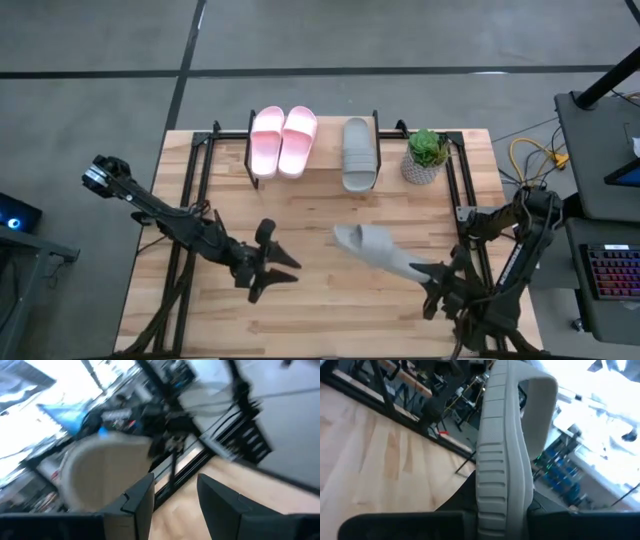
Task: Pick and place slides into the shelf
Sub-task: Put the gray slipper on the shelf
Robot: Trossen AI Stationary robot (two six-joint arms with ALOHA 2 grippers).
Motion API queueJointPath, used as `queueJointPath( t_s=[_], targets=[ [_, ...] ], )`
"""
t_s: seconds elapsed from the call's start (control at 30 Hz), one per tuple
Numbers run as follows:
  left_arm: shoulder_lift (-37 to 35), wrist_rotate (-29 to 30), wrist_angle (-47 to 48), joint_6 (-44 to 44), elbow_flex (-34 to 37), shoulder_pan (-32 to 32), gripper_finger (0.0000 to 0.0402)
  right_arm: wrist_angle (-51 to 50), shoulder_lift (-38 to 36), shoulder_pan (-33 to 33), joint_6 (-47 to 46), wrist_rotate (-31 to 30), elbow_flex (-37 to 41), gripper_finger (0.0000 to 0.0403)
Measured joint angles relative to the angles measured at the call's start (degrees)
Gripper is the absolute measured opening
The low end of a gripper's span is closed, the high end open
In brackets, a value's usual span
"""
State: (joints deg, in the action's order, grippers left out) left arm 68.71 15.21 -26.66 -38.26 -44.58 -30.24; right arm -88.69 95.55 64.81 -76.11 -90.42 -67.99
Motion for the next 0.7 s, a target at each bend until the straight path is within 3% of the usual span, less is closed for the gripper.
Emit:
queueJointPath(
  t_s=[0.13, 0.33, 0.47, 0.7],
  targets=[
    [-0.2, -2.7, 0.0, 0.3, -0.3, 0.0, 0.0134, 1.6, 0.1, -0.3, -9.0, 0.3, 4.2, 0.0042],
    [-0.2, -2.3, -0.1, 0.3, -0.3, 0.2, 0.0134, 4.9, 0.2, -0.3, -12.7, 1.8, 5.8, 0.0042],
    [-0.2, -1.3, -2.4, 0.2, -0.4, 0.2, 0.0134, 5.9, 0.2, -1.1, -9.7, 9.7, 2.3, 0.0042],
    [-0.2, -1.0, -2.9, -1.3, -0.4, 0.3, 0.0135, 9.2, 0.1, -2.7, 3.9, 23.8, -7.1, 0.0042]
  ],
)
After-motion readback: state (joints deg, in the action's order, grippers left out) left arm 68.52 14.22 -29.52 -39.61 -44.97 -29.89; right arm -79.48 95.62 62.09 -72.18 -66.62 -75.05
